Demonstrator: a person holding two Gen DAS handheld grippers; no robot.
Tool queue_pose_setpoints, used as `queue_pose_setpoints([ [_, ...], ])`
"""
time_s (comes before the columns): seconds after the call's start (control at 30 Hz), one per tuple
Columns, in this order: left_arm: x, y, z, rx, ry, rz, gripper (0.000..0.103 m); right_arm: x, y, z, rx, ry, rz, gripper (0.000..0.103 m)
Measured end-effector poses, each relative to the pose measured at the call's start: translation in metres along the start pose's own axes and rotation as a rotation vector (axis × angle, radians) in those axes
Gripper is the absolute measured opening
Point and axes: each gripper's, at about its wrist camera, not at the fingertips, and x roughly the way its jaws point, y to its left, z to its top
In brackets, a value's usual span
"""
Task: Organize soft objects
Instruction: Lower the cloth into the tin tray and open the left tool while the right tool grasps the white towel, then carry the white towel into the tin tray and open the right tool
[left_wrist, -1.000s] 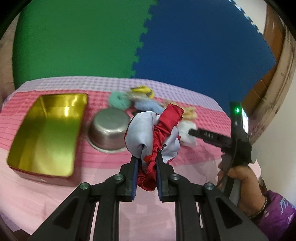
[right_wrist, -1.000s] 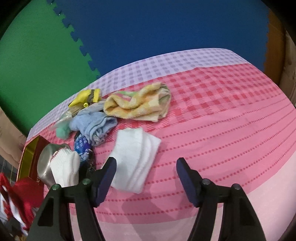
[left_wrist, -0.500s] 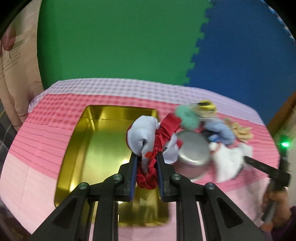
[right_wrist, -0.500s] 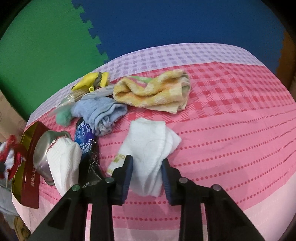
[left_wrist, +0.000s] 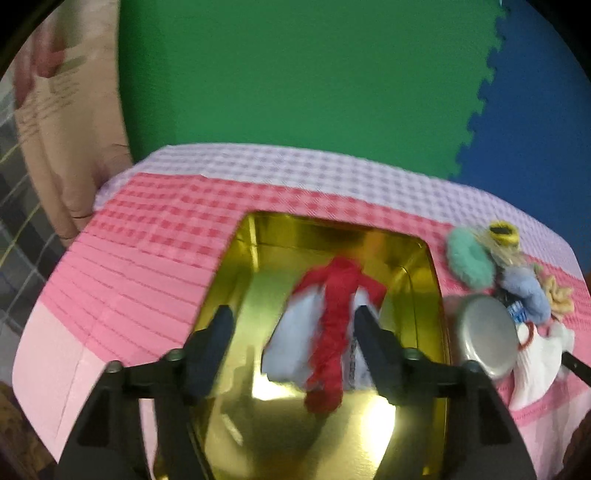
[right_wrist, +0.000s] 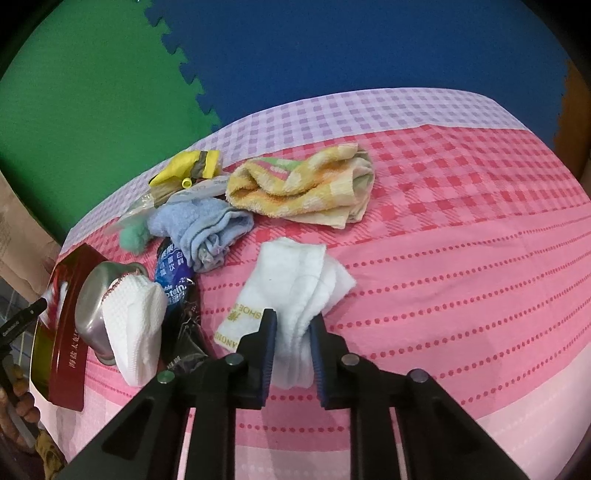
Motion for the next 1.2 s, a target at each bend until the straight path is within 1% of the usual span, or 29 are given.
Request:
queue_pose_setpoints([
  [0.07, -0.012, 0.0, 0.0, 0.005, -0.038, 0.03, 0.076, -0.004, -0.002, 0.001, 0.006, -0.008, -0.002, 0.016],
  [0.2, -0.029, -0.005, -0.001, 0.026, -0.059, 0.065, 0.076, -0.013, -0.01, 0.002, 0.042, -0.021, 0.003, 0.015],
  [0.37, -0.046, -0.012, -0.012, 0.026, -0.044, 0.094, 0.076, -0.03, -0.016, 0.006, 0.082, -0.039, 0.037, 0.015],
  [0.53, -0.058, -0.015, -0.024, 0.004, -0.007, 0.087, 0.076, -0.051, 0.008, 0.014, 0.061, -0.063, 0.108, 0.015],
  [0.63, -0.064, -0.014, -0.027, -0.005, 0.002, 0.097, 0.076, -0.063, 0.036, 0.018, 0.02, -0.076, 0.161, 0.015],
  [0.73, -0.07, -0.01, -0.031, -0.018, 0.002, 0.1, 0.076, -0.069, 0.065, 0.022, -0.011, -0.068, 0.225, 0.015],
  [0.83, -0.074, -0.003, -0.034, -0.03, 0.0, 0.11, 0.076, -0.07, 0.107, 0.024, -0.069, -0.05, 0.28, 0.015],
  [0.9, -0.073, 0.004, -0.033, -0.034, 0.001, 0.111, 0.076, -0.065, 0.141, 0.026, -0.119, -0.028, 0.31, 0.015],
  [0.97, -0.072, 0.012, -0.035, -0.047, 0.006, 0.121, 0.076, -0.059, 0.167, 0.028, -0.152, -0.009, 0.334, 0.015],
  [1.03, -0.07, 0.022, -0.037, -0.068, 0.014, 0.131, 0.076, -0.05, 0.205, 0.03, -0.205, 0.014, 0.359, 0.015],
  [1.13, -0.069, 0.045, -0.039, -0.115, 0.02, 0.167, 0.076, -0.033, 0.254, 0.029, -0.282, 0.043, 0.361, 0.015],
  [1.2, -0.068, 0.061, -0.04, -0.152, 0.021, 0.189, 0.076, -0.02, 0.276, 0.028, -0.31, 0.066, 0.358, 0.015],
])
